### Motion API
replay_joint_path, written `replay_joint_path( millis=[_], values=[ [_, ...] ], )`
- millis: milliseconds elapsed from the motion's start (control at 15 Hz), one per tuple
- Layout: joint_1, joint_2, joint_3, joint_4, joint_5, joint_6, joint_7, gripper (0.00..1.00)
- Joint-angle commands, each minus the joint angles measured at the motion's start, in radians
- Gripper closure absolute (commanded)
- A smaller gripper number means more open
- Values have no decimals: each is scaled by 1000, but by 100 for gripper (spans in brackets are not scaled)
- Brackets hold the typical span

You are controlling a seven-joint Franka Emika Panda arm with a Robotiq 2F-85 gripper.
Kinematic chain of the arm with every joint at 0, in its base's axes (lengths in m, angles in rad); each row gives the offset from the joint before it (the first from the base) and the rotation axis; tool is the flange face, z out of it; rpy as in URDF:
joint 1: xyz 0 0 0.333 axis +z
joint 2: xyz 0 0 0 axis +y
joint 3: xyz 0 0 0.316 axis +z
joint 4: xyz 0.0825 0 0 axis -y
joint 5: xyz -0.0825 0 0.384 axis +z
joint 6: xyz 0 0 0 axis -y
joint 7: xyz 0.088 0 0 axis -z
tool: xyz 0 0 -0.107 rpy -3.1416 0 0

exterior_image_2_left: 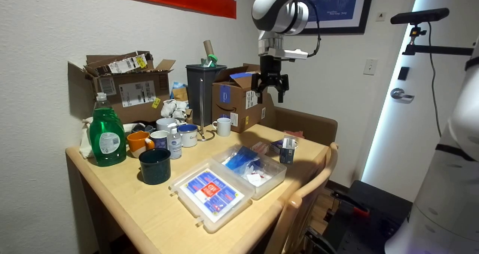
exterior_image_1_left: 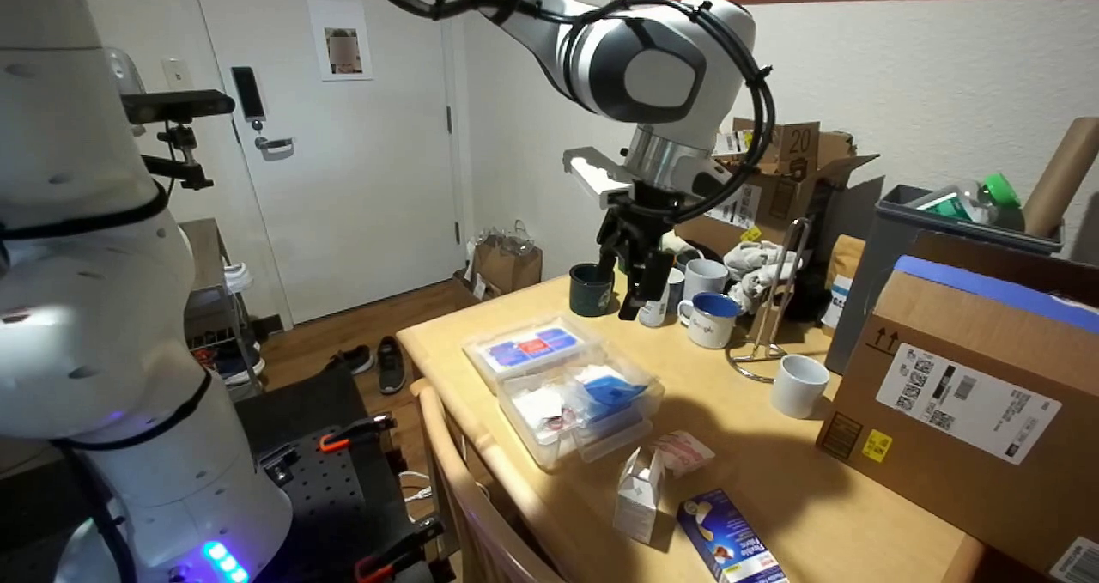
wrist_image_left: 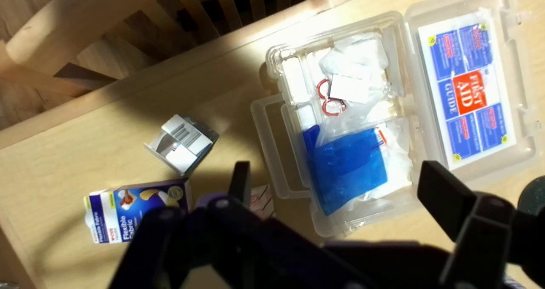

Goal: Put the boxes inside the case

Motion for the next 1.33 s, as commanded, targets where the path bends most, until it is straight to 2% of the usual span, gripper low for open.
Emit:
replay_joint_path(
  millis=[0, 133, 267, 467, 667, 1000, 1267],
  values=[
    [-4, 11, 3, 13, 1, -4, 0, 0],
    [-5, 16, 3, 20, 2, -5, 0, 0],
    [4, 27, 6, -2, -78, 118, 11, 0],
    [-14, 104, -4, 15, -66, 274, -37, 0],
    [-35, 204, -6, 43, -31, 367, -79, 0],
    [-99, 342, 5, 104, 28, 397, -172, 0],
    [-136, 462, 20, 222, 59, 371, -238, 0]
  ],
)
